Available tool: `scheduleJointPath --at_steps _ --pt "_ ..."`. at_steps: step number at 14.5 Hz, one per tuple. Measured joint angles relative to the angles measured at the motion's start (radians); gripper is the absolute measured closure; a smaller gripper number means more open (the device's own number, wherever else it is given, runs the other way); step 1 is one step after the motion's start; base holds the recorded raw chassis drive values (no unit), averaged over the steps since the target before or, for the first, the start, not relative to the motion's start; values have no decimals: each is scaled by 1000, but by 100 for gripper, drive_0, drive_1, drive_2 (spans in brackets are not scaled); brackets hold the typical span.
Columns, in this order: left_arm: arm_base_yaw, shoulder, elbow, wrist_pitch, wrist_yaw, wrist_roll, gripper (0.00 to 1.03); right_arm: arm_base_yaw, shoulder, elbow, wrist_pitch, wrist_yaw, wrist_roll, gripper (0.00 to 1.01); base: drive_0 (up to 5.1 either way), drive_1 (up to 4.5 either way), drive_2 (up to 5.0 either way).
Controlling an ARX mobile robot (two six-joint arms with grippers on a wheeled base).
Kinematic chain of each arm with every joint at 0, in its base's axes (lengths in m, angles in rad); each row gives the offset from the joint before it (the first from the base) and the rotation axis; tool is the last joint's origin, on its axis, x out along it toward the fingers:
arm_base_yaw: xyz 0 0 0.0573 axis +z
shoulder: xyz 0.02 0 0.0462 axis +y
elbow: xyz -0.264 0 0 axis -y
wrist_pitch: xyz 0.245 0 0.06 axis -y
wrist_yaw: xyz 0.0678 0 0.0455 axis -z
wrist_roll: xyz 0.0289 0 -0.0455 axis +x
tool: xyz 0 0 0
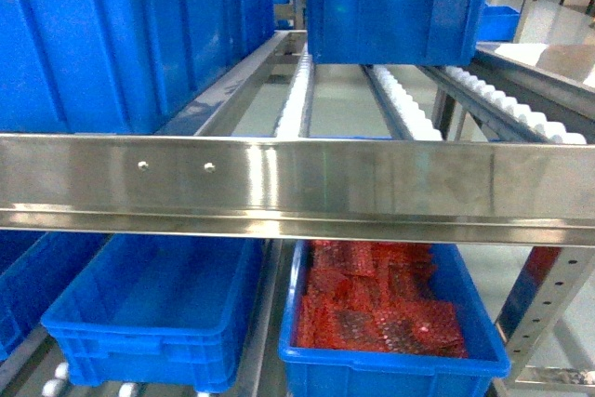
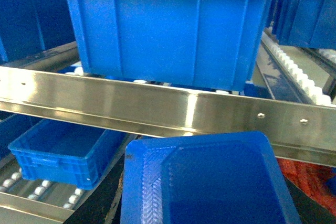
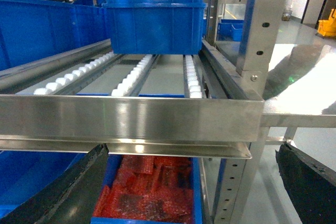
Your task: Pick blue part to blue bin on bottom shelf
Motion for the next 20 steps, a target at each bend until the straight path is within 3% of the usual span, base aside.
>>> scheduleJointPath --at_steps 8,20 --pt "1 -4 0 1 -9 0 59 0 0 0 -2 -3 0 3 -505 238 238" --pt "1 -2 0 2 -3 0 59 0 0 0 0 -1 0 3 0 0 0"
